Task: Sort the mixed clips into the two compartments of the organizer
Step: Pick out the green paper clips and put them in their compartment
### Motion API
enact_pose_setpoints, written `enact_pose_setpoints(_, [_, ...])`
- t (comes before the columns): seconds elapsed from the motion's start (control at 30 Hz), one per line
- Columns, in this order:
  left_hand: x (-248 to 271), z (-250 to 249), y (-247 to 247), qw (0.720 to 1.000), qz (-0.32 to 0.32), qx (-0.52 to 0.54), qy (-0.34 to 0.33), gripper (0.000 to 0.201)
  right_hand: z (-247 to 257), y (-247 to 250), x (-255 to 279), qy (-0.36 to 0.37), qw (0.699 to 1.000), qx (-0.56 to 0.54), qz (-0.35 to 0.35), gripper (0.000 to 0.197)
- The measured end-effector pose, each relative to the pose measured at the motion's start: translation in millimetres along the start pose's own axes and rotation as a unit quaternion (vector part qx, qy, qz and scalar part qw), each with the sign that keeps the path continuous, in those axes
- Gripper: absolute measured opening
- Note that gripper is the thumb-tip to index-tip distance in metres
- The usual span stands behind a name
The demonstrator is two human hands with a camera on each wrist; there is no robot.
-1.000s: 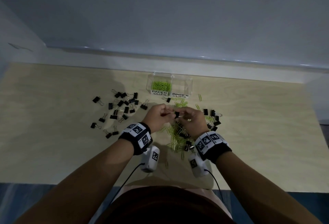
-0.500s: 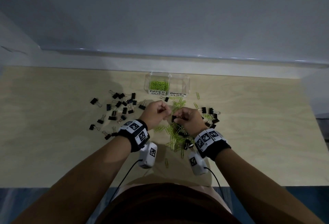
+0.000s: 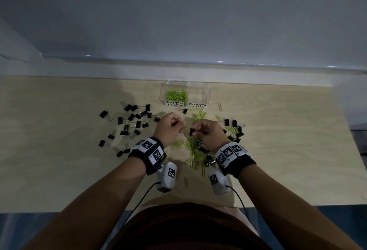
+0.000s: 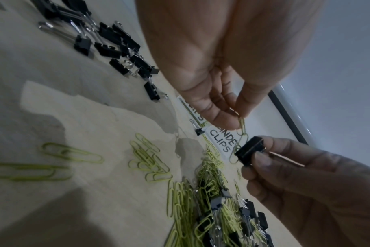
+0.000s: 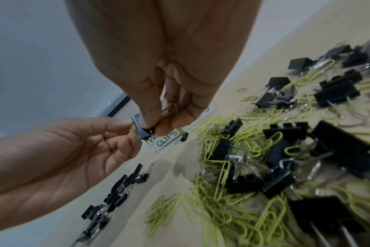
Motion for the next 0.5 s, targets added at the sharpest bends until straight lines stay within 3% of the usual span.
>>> enact_pose_setpoints(0.17, [-3,-2,3,0.999,-0.04,-0.027,-0.022,0.016,14,-1,-2,0.028,0.999,0.037,-0.01,0.014])
enact_pose_setpoints(0.33, [-2,-16,6,0.985,0.081,-0.118,-0.1,0.016,19,4,-4,-0.034,0.989,-0.139,-0.034,0.023])
enact_pose_setpoints(0.5, [1,-18,9,0.975,0.109,-0.15,-0.124,0.014,18,4,-5,-0.09,0.968,-0.232,-0.01,0.023])
Point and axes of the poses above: each hand's wrist, its own x-axis away from the middle knuckle, its own y-axis out of the back of the hand, z = x × y, the point moved 2 cm from there along -x, towards the middle knuckle, and after that the axes turned 10 degrees about -y, right-handed, at the moved point
